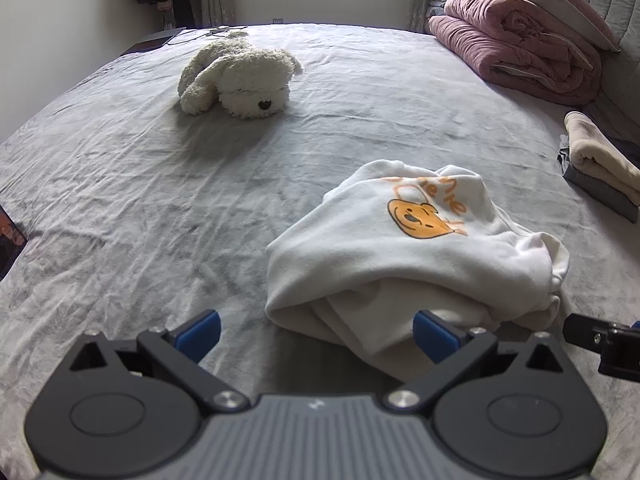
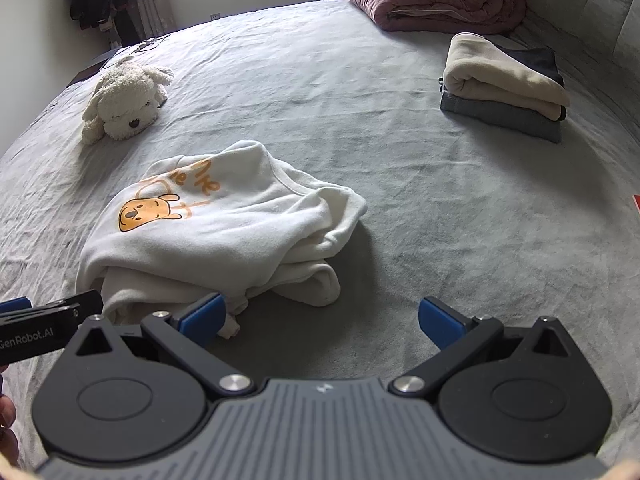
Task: Fold clothes
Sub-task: 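Move both grippers toward the crumpled white sweatshirt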
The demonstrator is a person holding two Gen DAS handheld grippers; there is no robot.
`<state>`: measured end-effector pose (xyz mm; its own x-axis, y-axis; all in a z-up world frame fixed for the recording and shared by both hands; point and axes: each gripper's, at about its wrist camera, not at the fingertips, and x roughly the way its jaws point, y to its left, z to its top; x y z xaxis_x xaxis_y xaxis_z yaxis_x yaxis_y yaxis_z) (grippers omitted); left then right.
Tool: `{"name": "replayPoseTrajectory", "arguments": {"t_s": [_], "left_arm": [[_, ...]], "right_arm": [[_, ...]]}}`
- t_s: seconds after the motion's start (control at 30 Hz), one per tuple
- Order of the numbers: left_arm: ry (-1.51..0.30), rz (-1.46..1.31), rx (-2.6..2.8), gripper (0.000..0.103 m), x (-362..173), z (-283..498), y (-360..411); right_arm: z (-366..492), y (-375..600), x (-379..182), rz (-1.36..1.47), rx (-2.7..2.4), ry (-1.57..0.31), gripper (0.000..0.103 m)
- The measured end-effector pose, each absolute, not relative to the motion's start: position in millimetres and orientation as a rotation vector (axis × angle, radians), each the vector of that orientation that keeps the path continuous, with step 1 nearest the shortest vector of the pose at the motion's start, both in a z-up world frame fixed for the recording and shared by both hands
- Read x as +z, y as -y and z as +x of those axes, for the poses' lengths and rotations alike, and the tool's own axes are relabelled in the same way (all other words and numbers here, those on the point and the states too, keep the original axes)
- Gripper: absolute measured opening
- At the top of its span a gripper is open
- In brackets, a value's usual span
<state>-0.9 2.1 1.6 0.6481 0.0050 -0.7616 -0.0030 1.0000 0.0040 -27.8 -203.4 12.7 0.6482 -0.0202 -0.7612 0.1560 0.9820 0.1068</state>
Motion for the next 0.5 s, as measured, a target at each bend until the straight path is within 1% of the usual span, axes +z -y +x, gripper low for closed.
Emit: {"name": "replayPoseTrajectory", "arguments": {"t_s": [0.13, 0.2, 0.5], "left_arm": [[-0.881, -0.007, 0.007, 0.102, 4, -2, -6], [-0.881, -0.003, 0.008, 0.102, 2, -1, -6], [-0.901, -0.017, 0.019, 0.102, 2, 2, -15]], "right_arm": [[-29, 200, 12, 0.164, -0.111, -0.858, 0.103], [-22, 195, 8, 0.145, -0.114, -0.89, 0.103], [-10, 195, 6, 0.186, -0.095, -0.917, 0.103]]}}
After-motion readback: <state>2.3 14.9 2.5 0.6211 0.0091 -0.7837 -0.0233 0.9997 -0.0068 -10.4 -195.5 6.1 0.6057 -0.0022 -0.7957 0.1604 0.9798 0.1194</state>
